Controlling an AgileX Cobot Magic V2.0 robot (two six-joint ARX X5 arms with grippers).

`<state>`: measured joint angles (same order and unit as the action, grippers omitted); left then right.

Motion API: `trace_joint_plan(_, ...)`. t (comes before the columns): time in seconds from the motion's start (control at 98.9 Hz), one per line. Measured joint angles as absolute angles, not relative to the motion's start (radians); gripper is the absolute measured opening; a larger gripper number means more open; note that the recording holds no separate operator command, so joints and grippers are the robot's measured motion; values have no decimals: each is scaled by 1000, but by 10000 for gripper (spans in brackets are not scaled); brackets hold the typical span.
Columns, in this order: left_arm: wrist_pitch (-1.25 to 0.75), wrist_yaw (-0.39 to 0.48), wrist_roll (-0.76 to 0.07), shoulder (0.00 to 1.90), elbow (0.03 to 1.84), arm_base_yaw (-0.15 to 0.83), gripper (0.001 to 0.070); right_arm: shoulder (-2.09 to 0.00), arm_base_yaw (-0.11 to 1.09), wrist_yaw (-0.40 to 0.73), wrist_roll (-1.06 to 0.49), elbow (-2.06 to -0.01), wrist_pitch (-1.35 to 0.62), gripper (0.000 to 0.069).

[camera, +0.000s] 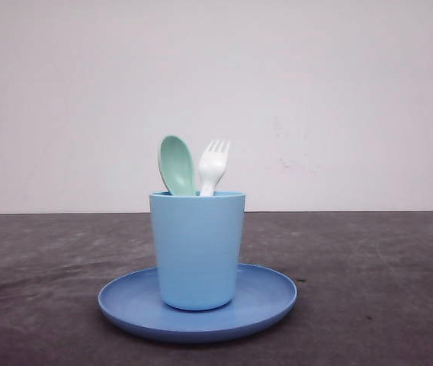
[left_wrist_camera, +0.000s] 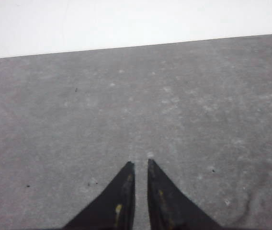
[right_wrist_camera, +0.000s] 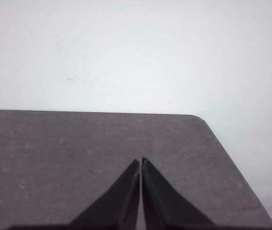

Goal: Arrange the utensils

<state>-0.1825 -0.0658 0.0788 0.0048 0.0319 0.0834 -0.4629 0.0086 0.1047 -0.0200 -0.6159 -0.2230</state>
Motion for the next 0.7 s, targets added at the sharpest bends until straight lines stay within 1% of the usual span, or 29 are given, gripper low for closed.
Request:
trace_joint_plan(0.081, -183, -66, 79, 5, 32, 83, 24, -410, -15, 98, -23, -515, -185, 7)
trace_joint_plan(0.273, -183, -66, 79, 5, 32, 83, 24, -244, -22, 96, -27, -278, -103, 6)
trace_joint_plan(0.475, -183, -66, 79, 5, 32, 83, 24, -76, -23, 75, -27, -77, -93, 6)
trace_joint_plan(0.556, -183, -66, 79, 5, 32, 83, 24, -26, -23, 61, -26, -15, -96, 6)
trace_joint_plan(0.596, -183, -66, 79, 5, 32, 83, 24, -10, -23, 54, -25, -15, -134, 6)
trace_joint_plan(0.698, -183, -67, 79, 5, 32, 83, 24, -5, -27, 53, -24, -15, -143, 6)
